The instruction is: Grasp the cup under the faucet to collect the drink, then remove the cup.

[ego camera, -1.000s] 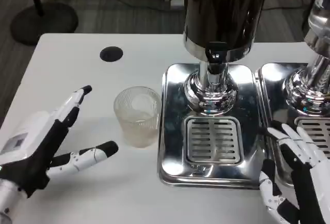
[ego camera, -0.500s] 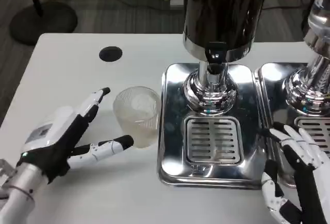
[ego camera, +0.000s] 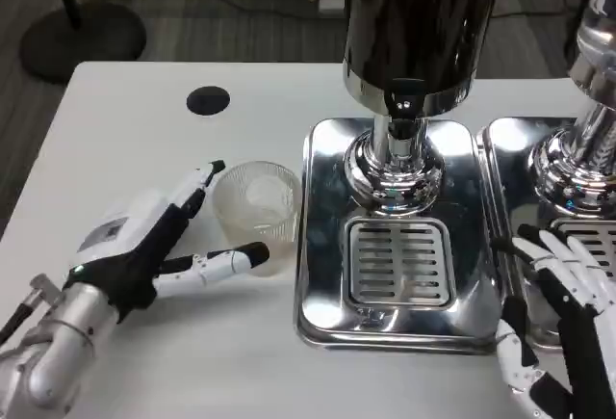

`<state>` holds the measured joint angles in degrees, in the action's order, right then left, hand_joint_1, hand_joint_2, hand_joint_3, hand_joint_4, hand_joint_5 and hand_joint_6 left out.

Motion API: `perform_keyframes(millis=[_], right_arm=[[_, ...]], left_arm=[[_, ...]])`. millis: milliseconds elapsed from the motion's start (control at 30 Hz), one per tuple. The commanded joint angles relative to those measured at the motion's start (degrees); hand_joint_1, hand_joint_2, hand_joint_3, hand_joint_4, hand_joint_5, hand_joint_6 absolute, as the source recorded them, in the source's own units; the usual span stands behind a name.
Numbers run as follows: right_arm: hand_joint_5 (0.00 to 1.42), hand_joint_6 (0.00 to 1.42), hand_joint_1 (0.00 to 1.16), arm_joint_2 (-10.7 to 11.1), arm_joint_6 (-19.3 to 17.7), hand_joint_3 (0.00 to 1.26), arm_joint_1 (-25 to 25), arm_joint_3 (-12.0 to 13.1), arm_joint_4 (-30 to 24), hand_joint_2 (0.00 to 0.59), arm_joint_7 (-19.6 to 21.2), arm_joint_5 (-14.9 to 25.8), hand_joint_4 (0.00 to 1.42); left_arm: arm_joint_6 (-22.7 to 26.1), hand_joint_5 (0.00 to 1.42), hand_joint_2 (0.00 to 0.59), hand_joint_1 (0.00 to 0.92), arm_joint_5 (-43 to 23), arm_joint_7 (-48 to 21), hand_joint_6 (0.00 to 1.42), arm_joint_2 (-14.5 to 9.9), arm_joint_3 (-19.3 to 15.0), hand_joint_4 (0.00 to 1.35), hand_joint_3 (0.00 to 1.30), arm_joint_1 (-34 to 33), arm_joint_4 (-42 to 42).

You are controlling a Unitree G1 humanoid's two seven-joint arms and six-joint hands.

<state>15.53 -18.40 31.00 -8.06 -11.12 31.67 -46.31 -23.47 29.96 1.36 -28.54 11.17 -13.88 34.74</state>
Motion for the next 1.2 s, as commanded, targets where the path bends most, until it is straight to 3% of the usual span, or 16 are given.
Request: perform_keyframes(millis=[33, 467, 1100, 1200], right_arm=[[0.12, 0.27, 0.49, 0.37, -0.68, 0.30, 0.57, 0.80, -0.87, 0.586, -0.25, 0.96, 0.17], [0.13, 0.30, 0.50, 0.56, -1.63, 0.30, 1.28, 1.29, -1.22, 0.586, -0.48, 1.94, 0.17], [0.14, 0.33, 0.49, -0.37, -2.26, 0.30, -0.22, 1.02, 0.12, 0.586, -2.29, 5.67, 0.16], [0.14, 0.35, 0.49, -0.53, -2.17, 0.30, -0.43, 0.94, 0.24, 0.586, -2.40, 5.68, 0.16]], left_arm=[[1.24, 0.10, 0.023, 0.063, 1.18, 1.45, 0.23, 1.12, 1.59, 0.00, 0.00, -2.12, 1.62], [4.48, 0.11, 0.022, 0.064, 2.51, 2.84, 0.25, 3.36, 4.01, 0.01, 0.00, -6.15, 3.22], [-5.76, 0.43, 0.121, 0.204, 2.23, 11.15, 0.53, 3.57, 5.87, 0.33, 0.32, -8.70, 13.50], [-7.41, 0.52, 0.136, 0.213, 1.67, 11.64, 0.64, 3.69, 5.71, 0.37, 0.34, -9.19, 15.58]])
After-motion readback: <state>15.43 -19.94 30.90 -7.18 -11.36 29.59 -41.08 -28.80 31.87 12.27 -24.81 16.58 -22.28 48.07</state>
